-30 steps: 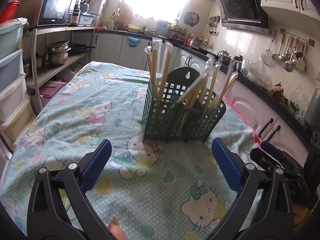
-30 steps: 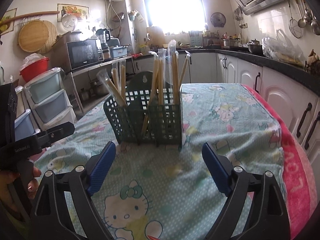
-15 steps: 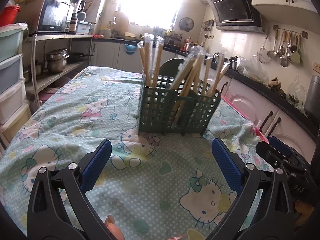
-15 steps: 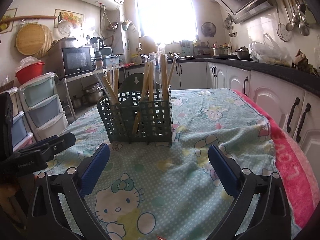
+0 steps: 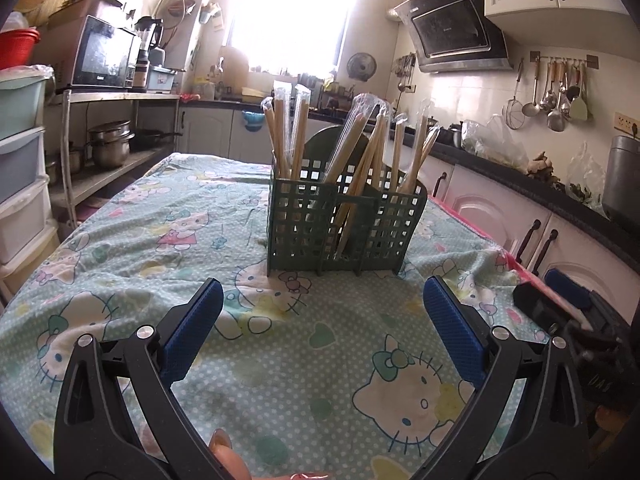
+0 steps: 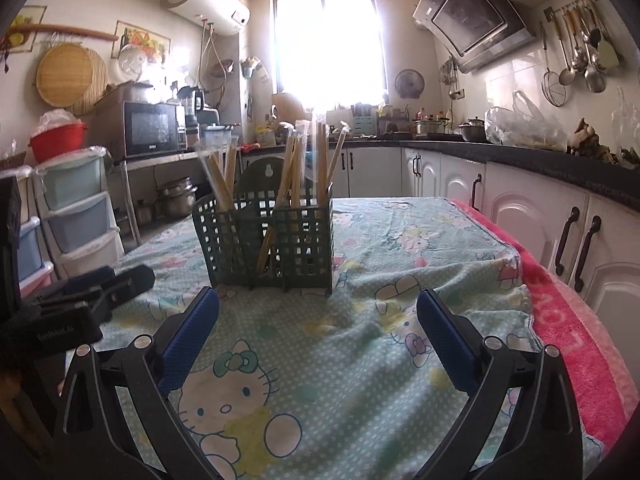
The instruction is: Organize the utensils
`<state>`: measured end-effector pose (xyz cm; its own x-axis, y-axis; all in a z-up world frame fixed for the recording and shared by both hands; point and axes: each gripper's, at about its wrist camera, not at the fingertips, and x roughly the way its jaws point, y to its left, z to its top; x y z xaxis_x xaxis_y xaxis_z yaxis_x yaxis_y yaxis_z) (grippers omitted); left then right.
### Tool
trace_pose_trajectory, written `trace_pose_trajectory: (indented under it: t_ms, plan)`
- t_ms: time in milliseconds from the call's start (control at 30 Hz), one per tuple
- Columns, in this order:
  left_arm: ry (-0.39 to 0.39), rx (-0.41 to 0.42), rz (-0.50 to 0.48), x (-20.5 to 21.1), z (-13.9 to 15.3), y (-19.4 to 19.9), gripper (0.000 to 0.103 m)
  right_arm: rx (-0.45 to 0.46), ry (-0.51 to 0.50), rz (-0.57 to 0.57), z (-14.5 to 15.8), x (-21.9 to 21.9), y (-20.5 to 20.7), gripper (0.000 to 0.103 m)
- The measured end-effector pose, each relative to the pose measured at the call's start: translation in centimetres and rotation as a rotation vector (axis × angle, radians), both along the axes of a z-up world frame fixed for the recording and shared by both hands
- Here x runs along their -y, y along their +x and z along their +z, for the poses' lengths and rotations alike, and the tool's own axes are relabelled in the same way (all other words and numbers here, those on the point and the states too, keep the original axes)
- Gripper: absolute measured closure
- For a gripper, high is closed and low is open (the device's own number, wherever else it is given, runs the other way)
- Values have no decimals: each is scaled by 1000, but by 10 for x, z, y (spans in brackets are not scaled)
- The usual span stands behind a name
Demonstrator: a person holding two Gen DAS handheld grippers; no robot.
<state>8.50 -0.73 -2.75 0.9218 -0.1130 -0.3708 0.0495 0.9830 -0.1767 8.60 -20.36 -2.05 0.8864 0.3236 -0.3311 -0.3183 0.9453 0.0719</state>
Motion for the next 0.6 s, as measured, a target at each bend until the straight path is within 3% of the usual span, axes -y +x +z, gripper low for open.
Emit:
trace_pose_trajectory:
  t_ms: [600]
  plan:
    - [-2,6,6,-1,0,-2,11,-12,5,-16,-3,1,0,7]
